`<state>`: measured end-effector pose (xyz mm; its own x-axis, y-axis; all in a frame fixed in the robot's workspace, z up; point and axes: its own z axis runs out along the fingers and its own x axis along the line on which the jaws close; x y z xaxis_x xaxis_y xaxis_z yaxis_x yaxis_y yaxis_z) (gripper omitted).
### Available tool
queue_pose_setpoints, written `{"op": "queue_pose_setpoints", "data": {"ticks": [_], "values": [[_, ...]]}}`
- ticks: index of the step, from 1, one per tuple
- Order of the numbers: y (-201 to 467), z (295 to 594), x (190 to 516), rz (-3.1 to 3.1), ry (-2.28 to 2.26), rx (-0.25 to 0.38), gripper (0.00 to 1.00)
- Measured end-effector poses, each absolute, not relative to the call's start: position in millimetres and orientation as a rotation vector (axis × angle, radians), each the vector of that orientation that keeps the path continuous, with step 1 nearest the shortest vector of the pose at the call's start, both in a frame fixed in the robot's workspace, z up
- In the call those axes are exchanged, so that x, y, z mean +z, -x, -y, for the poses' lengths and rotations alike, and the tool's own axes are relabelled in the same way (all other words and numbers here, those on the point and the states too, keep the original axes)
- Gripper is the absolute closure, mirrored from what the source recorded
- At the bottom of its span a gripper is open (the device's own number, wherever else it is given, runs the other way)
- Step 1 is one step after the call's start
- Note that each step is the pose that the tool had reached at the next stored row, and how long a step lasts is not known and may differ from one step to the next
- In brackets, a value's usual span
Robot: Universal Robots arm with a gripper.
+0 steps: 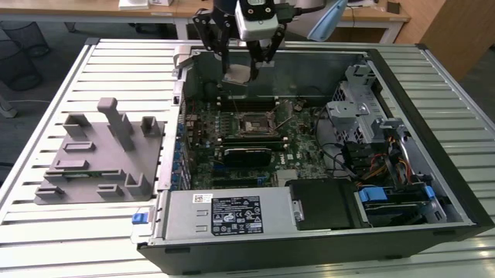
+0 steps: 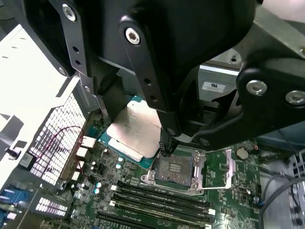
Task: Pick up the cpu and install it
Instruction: 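Place the cpu into insertion slot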
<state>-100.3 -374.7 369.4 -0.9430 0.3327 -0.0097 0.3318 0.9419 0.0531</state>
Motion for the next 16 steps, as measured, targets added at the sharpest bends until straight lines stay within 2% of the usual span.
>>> {"op": "queue_pose_setpoints", "data": {"ticks": [16], "values": [[100.3, 373.4, 368.1, -3.004, -0.831, 0.075, 0.47]]}}
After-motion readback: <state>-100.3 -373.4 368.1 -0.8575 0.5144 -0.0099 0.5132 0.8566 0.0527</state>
